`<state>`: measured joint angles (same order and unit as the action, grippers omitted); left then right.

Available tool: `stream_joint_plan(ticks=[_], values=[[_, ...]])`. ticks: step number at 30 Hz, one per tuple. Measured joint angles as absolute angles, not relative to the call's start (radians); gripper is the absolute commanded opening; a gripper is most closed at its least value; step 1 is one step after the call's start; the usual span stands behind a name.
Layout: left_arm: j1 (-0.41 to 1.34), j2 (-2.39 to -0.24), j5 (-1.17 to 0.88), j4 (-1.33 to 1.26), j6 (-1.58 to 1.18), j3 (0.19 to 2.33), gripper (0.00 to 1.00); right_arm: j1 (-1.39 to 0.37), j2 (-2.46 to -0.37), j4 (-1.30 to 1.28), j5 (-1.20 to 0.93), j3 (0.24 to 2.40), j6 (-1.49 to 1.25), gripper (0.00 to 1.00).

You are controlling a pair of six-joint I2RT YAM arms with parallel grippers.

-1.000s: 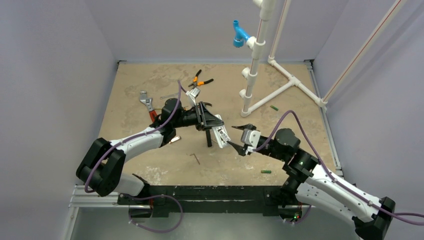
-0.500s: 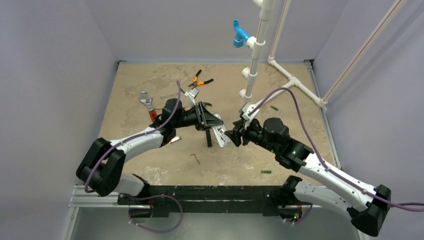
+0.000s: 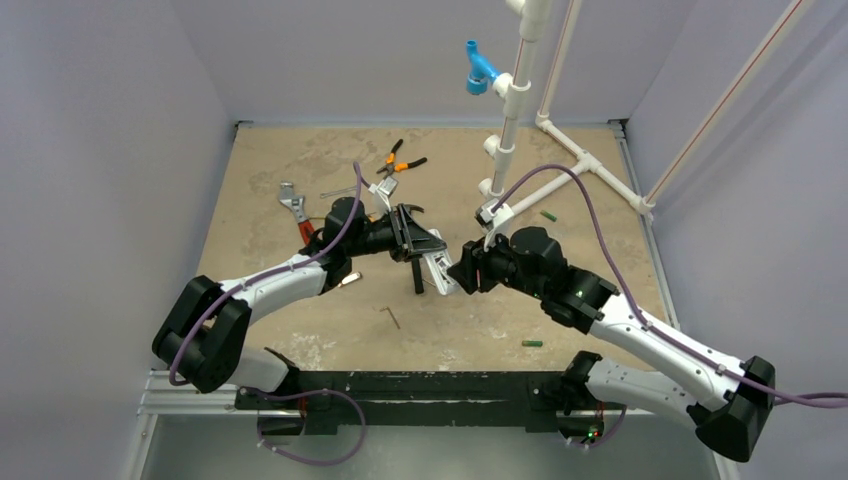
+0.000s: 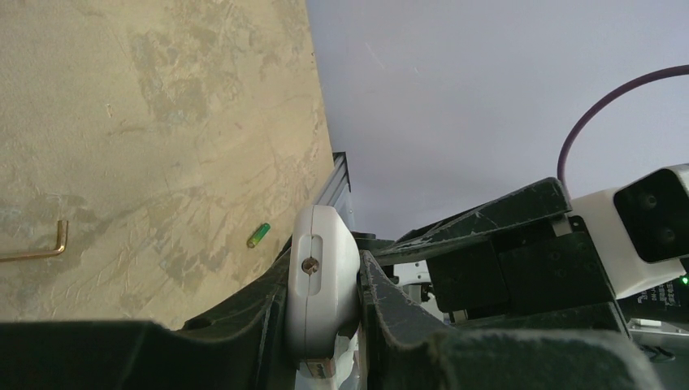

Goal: Load the batteries into the remote control
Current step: Remove the battery cover from the remote control.

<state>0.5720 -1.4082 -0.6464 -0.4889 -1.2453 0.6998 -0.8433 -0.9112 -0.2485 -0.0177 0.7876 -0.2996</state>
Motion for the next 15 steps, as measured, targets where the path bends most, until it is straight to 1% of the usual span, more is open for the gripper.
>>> stream_joint_plan(ticks=[3, 8, 15], values=[[0.572, -1.408, -0.646, -0.489, -1.245, 0.7, 0.0, -0.838, -0.933, -0.274, -0.022, 0.791, -0.334, 0.4], [0.572, -1.408, -0.646, -0.488, -1.245, 0.7, 0.0, -0.825, -0.942, -0.287, -0.049, 0.791, -0.375, 0.33], [0.572, -1.411, -0.645, -0.488, -1.244, 0.7, 0.0, -0.823, -0.942, -0.287, -0.086, 0.791, -0.393, 0.15]])
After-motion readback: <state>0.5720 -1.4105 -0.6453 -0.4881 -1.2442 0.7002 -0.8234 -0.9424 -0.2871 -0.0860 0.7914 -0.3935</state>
